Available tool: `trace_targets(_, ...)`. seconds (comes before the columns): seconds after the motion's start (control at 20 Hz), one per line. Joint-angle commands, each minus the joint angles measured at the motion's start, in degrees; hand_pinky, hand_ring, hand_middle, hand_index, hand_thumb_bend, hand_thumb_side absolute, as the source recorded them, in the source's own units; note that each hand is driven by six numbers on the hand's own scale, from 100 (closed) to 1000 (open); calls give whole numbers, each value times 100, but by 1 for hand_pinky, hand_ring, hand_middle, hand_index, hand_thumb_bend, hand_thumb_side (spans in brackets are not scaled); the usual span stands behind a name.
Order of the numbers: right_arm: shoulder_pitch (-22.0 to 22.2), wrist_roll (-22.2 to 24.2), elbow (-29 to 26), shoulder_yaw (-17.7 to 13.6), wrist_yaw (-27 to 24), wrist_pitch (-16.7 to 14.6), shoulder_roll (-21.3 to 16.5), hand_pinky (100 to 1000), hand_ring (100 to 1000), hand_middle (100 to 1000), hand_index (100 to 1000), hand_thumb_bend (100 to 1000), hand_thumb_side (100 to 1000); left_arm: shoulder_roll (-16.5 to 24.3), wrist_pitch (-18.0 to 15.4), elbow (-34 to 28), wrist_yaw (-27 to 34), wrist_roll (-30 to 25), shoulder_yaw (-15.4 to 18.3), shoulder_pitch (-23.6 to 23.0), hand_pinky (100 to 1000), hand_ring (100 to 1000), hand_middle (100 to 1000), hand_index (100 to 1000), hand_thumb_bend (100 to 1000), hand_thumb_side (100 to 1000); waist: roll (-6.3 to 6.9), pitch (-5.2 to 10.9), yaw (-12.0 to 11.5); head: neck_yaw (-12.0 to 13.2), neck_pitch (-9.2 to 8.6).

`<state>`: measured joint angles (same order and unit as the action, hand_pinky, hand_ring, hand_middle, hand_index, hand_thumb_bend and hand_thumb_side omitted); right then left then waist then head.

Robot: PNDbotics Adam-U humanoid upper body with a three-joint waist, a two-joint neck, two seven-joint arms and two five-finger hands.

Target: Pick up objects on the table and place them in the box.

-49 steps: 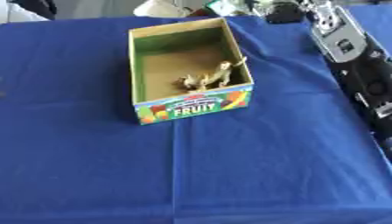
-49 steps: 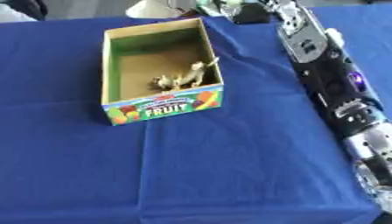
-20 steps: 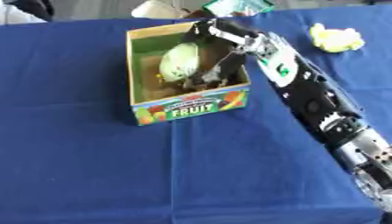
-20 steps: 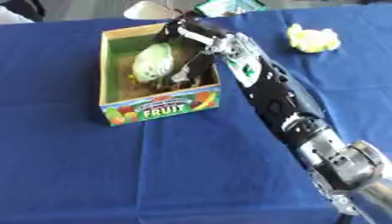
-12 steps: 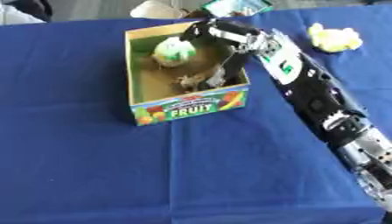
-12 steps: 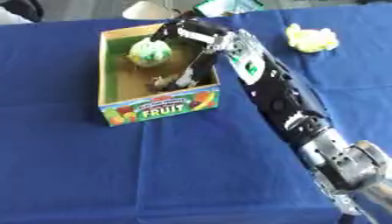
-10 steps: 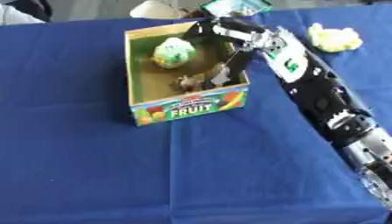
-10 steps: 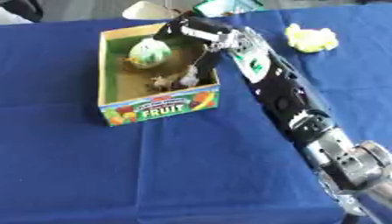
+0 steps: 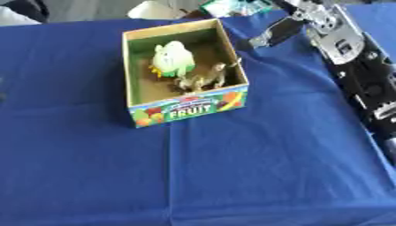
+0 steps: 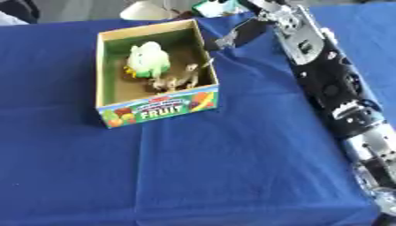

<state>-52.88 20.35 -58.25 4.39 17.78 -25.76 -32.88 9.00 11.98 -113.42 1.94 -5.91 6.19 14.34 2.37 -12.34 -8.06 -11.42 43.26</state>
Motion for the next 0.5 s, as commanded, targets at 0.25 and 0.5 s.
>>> trace_targets(0.25, 20, -884, 391, -402, -24, 519, -524, 841, 833, 790, 871, 671, 413, 106, -17, -89, -33, 27, 55, 29, 548, 636, 658, 779, 315, 613, 7, 112, 45, 50, -28)
trace_targets(0.5, 110, -1328, 712, -534, 118, 731, -692, 837, 828, 783, 865, 662, 418, 114, -18, -91, -33, 32, 61, 28, 548, 637, 658, 779, 315, 613, 1, 99, 47, 59, -30)
